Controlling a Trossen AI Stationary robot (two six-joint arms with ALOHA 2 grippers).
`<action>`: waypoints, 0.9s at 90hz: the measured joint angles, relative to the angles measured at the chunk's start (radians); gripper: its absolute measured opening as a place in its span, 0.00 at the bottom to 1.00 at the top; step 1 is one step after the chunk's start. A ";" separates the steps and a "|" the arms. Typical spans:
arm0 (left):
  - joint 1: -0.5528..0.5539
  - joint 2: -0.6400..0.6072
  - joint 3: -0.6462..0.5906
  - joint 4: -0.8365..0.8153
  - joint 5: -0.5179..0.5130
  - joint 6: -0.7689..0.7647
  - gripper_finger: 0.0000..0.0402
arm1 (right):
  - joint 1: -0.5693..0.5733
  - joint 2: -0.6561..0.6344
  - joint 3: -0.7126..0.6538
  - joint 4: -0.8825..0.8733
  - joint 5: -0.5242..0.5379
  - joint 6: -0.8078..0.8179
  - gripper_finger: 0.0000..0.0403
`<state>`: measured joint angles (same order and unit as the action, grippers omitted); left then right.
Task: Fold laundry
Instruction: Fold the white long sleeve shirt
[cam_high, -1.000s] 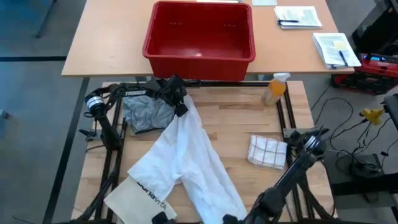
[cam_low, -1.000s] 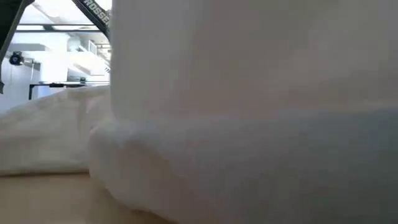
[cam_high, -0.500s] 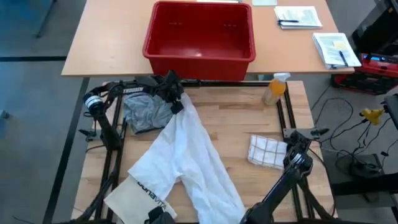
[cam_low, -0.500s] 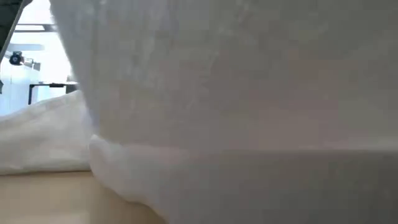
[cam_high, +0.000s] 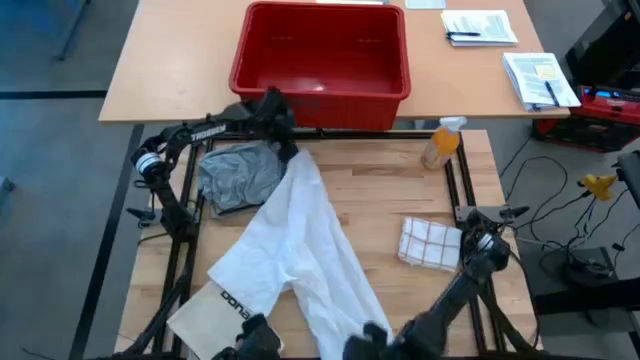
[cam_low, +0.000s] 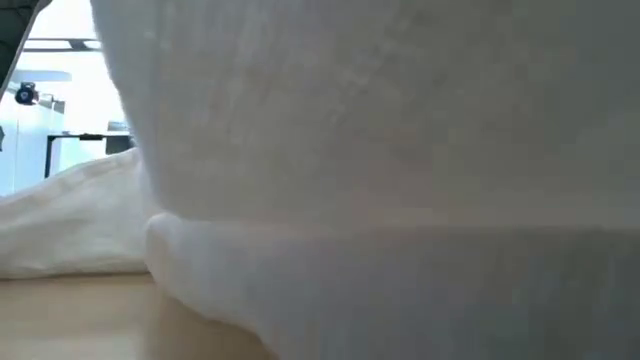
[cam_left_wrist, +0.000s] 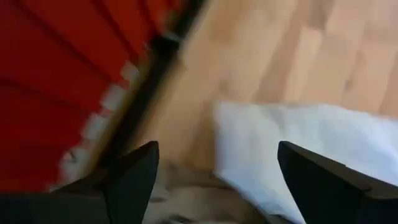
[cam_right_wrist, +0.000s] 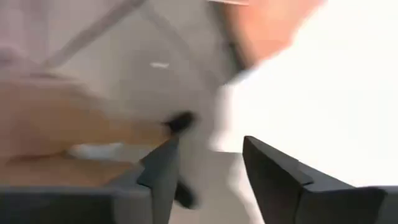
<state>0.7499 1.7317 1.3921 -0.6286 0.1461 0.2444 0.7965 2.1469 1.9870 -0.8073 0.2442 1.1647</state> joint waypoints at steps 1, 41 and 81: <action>0.003 0.000 0.011 -0.009 -0.001 0.000 0.78 | -0.007 -0.001 -0.001 -0.013 0.001 0.000 0.37; 0.040 -0.372 -0.144 -0.086 0.196 -0.237 0.78 | -0.262 -0.326 -0.480 0.338 0.025 -0.307 0.03; -0.328 -0.787 -0.776 0.080 0.192 -0.681 0.78 | -0.819 -0.456 -0.871 0.456 -0.411 -0.730 0.00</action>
<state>0.4220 0.9448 0.6161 -0.5489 0.3379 -0.4369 -0.0226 1.6905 1.1161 -0.3518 -0.1669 0.4346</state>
